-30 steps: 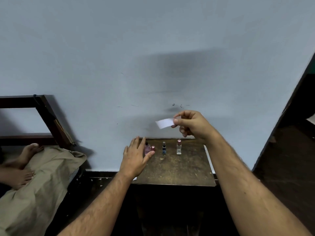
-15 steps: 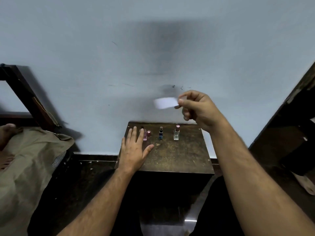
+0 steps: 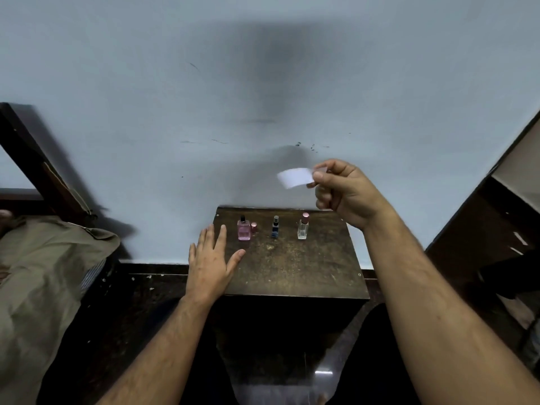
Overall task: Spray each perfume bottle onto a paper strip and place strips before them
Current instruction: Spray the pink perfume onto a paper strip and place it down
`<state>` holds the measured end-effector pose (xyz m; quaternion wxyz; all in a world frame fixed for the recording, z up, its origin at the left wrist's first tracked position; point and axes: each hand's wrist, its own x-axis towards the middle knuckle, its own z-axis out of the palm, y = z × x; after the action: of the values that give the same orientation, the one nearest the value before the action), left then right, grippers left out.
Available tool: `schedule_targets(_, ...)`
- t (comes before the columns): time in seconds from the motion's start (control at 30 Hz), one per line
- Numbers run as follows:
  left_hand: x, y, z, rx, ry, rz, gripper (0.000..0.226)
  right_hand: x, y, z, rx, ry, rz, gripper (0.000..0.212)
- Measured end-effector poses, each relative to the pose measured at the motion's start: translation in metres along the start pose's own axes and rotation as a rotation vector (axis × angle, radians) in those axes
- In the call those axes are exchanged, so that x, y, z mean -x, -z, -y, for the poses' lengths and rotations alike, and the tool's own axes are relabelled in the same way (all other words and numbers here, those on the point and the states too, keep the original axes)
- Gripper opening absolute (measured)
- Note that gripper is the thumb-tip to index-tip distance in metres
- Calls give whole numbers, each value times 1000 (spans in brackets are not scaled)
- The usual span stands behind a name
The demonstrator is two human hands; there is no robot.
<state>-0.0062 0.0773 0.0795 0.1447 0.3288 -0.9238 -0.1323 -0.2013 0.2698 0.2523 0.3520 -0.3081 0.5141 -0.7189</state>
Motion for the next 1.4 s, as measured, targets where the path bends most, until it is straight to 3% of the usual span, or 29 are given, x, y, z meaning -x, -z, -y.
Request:
schedule_targets(0.03,1,0,1,1,5,4,91,-2,1,-4,9,-38,-32,14)
schedule_targets(0.07,2,0,1,3,9,9,90,-6,3,-12,251,-44,-108,14)
schedule_targets(0.13,4,0,0,16,14,12,91,-10,7,-37,1006,-64,-213,10)
schedule_targets(0.17,5,1,-1,27,14,7,91,-13,6,-45,1149,-49,-267,8)
schedule_targets(0.37,7,1,-1,66,18,16,88,-7,-13,-20,83,7,68,14)
schedule_targets(0.43,8,1,0,80,26,13,88,-7,-14,-20,27,-45,58,14)
schedule_targets(0.47,8,1,-1,81,27,13,87,-10,-11,-26,278,-65,-25,14)
schedule_targets(0.53,8,0,-2,83,27,16,87,-15,-2,-42,1108,-64,-145,13)
schedule_targets(0.57,7,0,-2,83,24,17,87,-16,-1,-46,1267,-37,-214,13)
schedule_targets(0.6,7,0,-3,84,22,18,86,-17,-1,-47,1199,-22,-215,14)
schedule_targets(0.73,7,-1,-1,75,20,28,85,-8,-15,-24,446,35,29,15)
schedule_targets(0.83,7,-1,0,71,27,42,86,-7,-21,-13,40,-35,120,17)
schedule_targets(0.87,7,-1,0,69,28,42,86,-8,-20,-16,106,-67,63,15)
schedule_targets(0.97,7,-2,0,73,28,30,86,-15,-12,-39,1088,-27,-178,10)
schedule_targets(1.0,8,-2,0,75,26,30,87,-16,-12,-43,1133,-31,-205,11)
schedule_targets(1.17,8,-1,1,70,23,44,89,-6,-20,-15,96,-20,138,15)
schedule_targets(1.23,9,-1,1,69,27,49,88,-5,-23,-11,-61,-49,146,20)
schedule_targets(1.27,10,-1,0,72,28,48,88,-7,-21,-15,93,-52,73,20)
schedule_targets(1.33,10,-1,-1,74,26,44,88,-12,-17,-28,901,-18,-93,16)
schedule_targets(1.37,9,-1,-1,78,25,41,89,-14,-15,-32,1154,-4,-135,14)
schedule_targets(1.4,9,-1,-1,82,23,38,89,-16,-13,-32,1095,8,-139,13)
